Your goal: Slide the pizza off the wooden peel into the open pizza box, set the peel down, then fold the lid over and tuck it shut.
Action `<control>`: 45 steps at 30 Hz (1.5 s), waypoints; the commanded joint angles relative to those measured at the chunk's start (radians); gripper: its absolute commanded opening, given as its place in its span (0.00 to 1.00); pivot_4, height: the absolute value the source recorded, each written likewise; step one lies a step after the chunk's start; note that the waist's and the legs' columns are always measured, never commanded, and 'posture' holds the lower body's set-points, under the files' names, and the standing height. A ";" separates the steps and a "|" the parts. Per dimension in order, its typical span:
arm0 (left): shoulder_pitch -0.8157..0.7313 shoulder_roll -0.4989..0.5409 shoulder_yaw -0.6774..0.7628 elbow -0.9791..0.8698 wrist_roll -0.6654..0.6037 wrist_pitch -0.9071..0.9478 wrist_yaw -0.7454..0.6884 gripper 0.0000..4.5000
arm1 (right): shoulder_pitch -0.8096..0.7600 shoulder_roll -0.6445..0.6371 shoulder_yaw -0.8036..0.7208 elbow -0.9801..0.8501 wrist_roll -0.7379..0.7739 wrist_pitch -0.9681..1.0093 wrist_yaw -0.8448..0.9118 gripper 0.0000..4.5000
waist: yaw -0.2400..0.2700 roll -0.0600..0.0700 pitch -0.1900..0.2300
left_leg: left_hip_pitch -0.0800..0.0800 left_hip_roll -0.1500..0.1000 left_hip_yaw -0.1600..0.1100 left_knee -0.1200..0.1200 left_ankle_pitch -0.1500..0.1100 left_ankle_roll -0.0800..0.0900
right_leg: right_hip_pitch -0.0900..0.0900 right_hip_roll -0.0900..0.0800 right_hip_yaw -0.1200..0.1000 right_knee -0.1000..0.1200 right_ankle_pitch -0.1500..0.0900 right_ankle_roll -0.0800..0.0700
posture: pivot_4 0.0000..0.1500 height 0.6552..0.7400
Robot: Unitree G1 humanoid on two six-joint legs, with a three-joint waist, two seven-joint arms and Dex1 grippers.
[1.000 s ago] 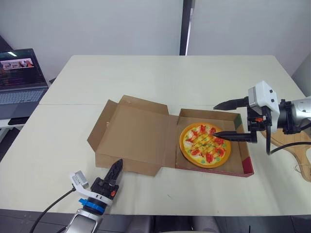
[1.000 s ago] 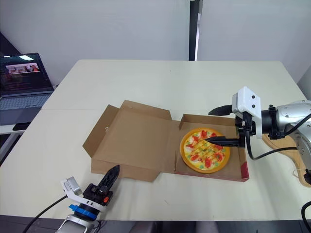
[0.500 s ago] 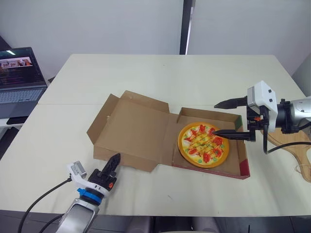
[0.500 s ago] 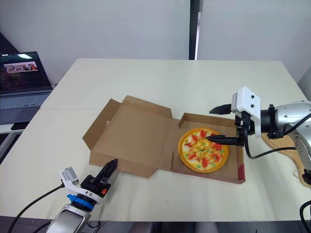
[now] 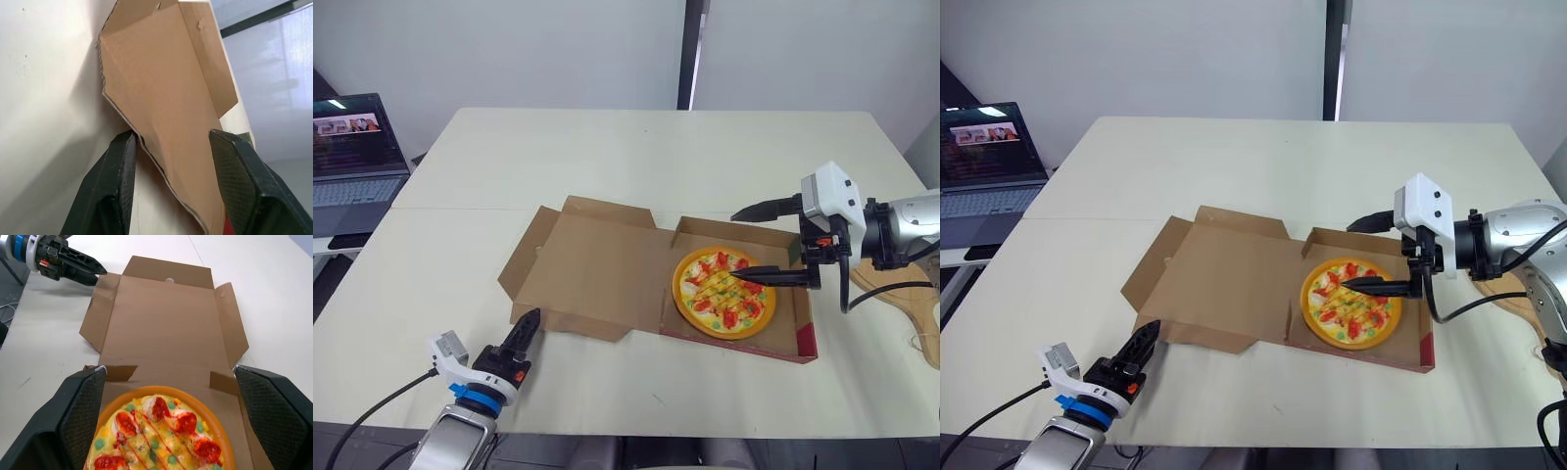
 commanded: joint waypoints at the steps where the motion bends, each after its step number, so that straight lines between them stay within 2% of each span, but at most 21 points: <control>1: -0.037 -0.005 0.000 -0.013 -0.040 -0.011 0.056 0.53 | -0.027 0.002 -0.008 -0.020 0.010 -0.007 0.002 1.00 | 0.002 0.000 0.000 | 0.000 0.000 0.000 0.000 0.000 0.000 | 0.000 0.000 0.000 0.000 0.000 -0.001 | 1.00 1.00; 3: -0.053 -0.017 0.004 -0.006 -0.044 -0.025 0.086 0.53 | -0.027 0.003 -0.008 -0.020 0.010 -0.007 0.002 1.00 | 0.002 0.000 0.000 | 0.000 0.000 0.000 0.000 0.000 0.000 | 0.000 0.000 0.000 0.000 0.001 -0.001 | 1.00 1.00; 6: -0.058 -0.025 0.001 -0.001 -0.035 -0.025 0.090 0.41 | -0.025 0.002 -0.008 -0.019 0.009 -0.008 0.002 1.00 | 0.002 0.000 0.000 | 0.000 0.000 0.000 0.000 0.000 0.000 | 0.000 0.000 0.000 0.000 0.001 -0.001 | 1.00 1.00; 12: -0.053 -0.042 -0.007 -0.008 -0.022 -0.035 0.088 0.01 | -0.022 -0.002 -0.015 -0.017 0.008 -0.008 0.000 1.00 | 0.004 0.000 0.000 | 0.000 0.000 0.000 0.000 0.000 0.000 | 0.000 0.000 0.000 -0.001 0.001 -0.001 | 1.00 1.00; 19: -0.044 -0.017 -0.005 -0.038 -0.008 -0.026 0.043 0.01 | -0.008 0.001 -0.017 -0.002 -0.023 -0.034 -0.019 1.00 | 0.005 0.000 0.000 | 0.000 0.000 0.000 0.000 0.000 0.000 | 0.000 0.000 0.000 -0.001 0.001 -0.001 | 1.00 1.00; 24: -0.112 0.083 0.010 -0.090 0.017 -0.016 -0.016 0.01 | -0.019 0.025 -0.008 0.092 -0.148 -0.086 -0.137 1.00 | 0.005 -0.001 0.000 | 0.000 -0.001 0.001 0.000 0.000 -0.001 | 0.000 0.001 0.000 -0.001 0.001 -0.002 | 1.00 1.00; 27: -0.169 0.158 0.032 -0.091 0.016 -0.013 -0.070 0.00 | -0.020 0.007 0.006 0.216 -0.268 -0.139 -0.205 0.86 | 0.009 -0.001 0.000 | 0.000 -0.001 0.001 0.000 0.000 -0.001 | 0.000 0.001 0.000 -0.001 0.002 -0.002 | 1.00 1.00; 31: -0.220 0.221 0.039 -0.069 0.022 -0.004 -0.134 0.00 | -0.044 0.002 0.055 0.337 -0.424 -0.235 -0.275 0.56 | 0.008 0.000 0.000 | 0.000 -0.002 0.002 -0.001 0.000 -0.001 | -0.002 0.001 0.000 -0.001 0.002 -0.002 | 1.00 1.00; 34: -0.264 0.245 0.034 -0.062 0.021 0.004 -0.152 0.00 | -0.084 0.018 0.119 0.453 -0.564 -0.302 -0.351 0.30 | 0.000 0.000 0.000 | -0.001 -0.002 0.002 -0.002 0.000 -0.001 | -0.004 0.002 0.001 -0.001 0.002 -0.003 | 1.00 1.00; 38: -0.291 0.251 0.009 -0.043 0.047 0.017 -0.180 0.00 | -0.140 0.046 0.204 0.629 -0.692 -0.390 -0.384 0.01 | -0.007 0.000 0.000 | -0.001 -0.002 0.003 -0.001 0.000 -0.001 | -0.004 0.002 0.001 0.000 0.003 -0.004 | 1.00 1.00; 45: -0.314 0.254 0.010 -0.008 0.081 0.028 -0.223 0.00 | -0.179 0.079 0.283 0.804 -0.796 -0.503 -0.344 0.01 | -0.009 0.000 0.000 | -0.003 -0.002 0.003 -0.001 0.000 -0.001 | -0.006 0.002 0.001 0.000 0.004 -0.004 | 1.00 1.00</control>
